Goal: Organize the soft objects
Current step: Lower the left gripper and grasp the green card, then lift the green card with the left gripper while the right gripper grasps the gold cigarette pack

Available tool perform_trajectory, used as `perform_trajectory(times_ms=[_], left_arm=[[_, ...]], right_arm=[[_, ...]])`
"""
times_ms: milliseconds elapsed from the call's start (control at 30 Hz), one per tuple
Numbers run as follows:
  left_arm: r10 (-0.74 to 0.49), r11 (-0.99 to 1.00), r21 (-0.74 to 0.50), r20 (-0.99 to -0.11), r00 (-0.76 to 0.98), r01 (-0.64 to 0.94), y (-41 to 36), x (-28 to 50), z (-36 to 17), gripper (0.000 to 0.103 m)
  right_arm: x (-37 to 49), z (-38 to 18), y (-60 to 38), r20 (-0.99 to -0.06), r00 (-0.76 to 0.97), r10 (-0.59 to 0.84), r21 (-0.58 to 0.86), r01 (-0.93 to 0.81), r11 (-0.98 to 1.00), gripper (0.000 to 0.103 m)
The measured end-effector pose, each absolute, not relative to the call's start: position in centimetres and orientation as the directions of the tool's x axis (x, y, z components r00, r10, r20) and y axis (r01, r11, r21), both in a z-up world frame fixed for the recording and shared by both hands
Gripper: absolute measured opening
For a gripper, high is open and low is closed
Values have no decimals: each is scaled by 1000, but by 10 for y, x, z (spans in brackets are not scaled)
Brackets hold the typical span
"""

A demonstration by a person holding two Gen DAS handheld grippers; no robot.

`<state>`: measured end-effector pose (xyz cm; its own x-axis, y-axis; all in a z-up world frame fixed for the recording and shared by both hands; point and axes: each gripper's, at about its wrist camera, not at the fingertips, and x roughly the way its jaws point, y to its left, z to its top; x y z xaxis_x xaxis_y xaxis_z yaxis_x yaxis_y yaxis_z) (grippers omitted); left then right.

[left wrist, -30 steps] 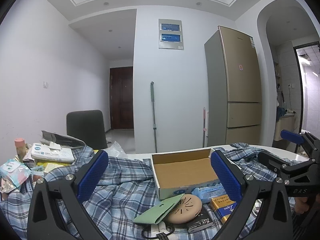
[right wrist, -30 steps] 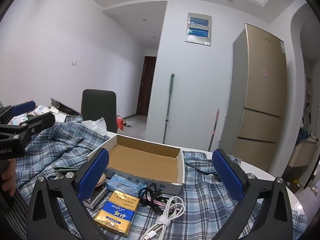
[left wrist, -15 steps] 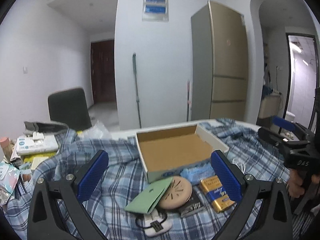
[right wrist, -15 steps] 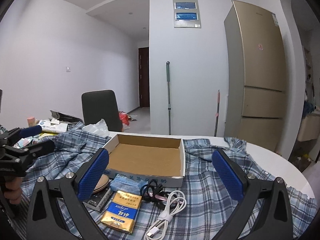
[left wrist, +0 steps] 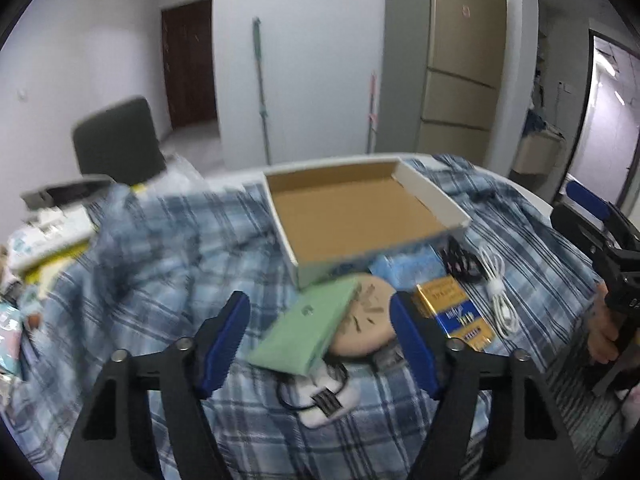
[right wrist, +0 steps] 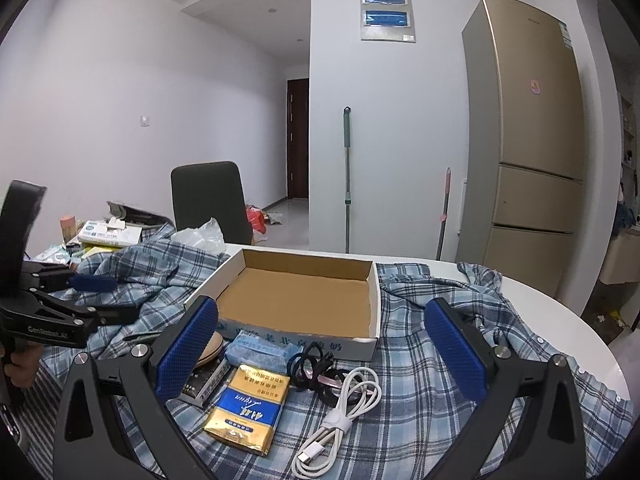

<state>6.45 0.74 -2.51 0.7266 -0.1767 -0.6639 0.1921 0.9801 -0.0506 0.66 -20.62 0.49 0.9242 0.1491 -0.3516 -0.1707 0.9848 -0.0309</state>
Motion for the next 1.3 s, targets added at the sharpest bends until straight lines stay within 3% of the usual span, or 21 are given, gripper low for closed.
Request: perform_trajectory(times_ms=[200,567,733,800,900,1133,1300], left_arm=[[-166,977,-23,-709,685,213,-3,79,-38,49],[-42,961,135,-789,613,240,-26,107,-59,46],[-22,954,156,-817,576,257,-25,114,-68,35],[-12,956,160,-818,575,248,-22,116,-68,19],[9,961,181,-776,631,209,-18,111,-58,6],[-23,949,207,-707,707,238,-31,90,-7,5],[-110,949,127,-723,682,288,-46,83,11,5]], right_arm=[[9,2,-206,-364,920,146,-37,-170,985,103],[8,1,-206,-376,913,159,-23,-181,983,103],[6,1,-203,-368,916,161,-41,-189,981,103],[5,1,-203,-367,916,163,-45,-192,980,103],[5,2,-203,-364,917,165,-48,-195,980,103],[6,2,-208,-365,917,160,-26,-182,983,103],[6,2,-209,-365,918,156,-21,-175,984,103]])
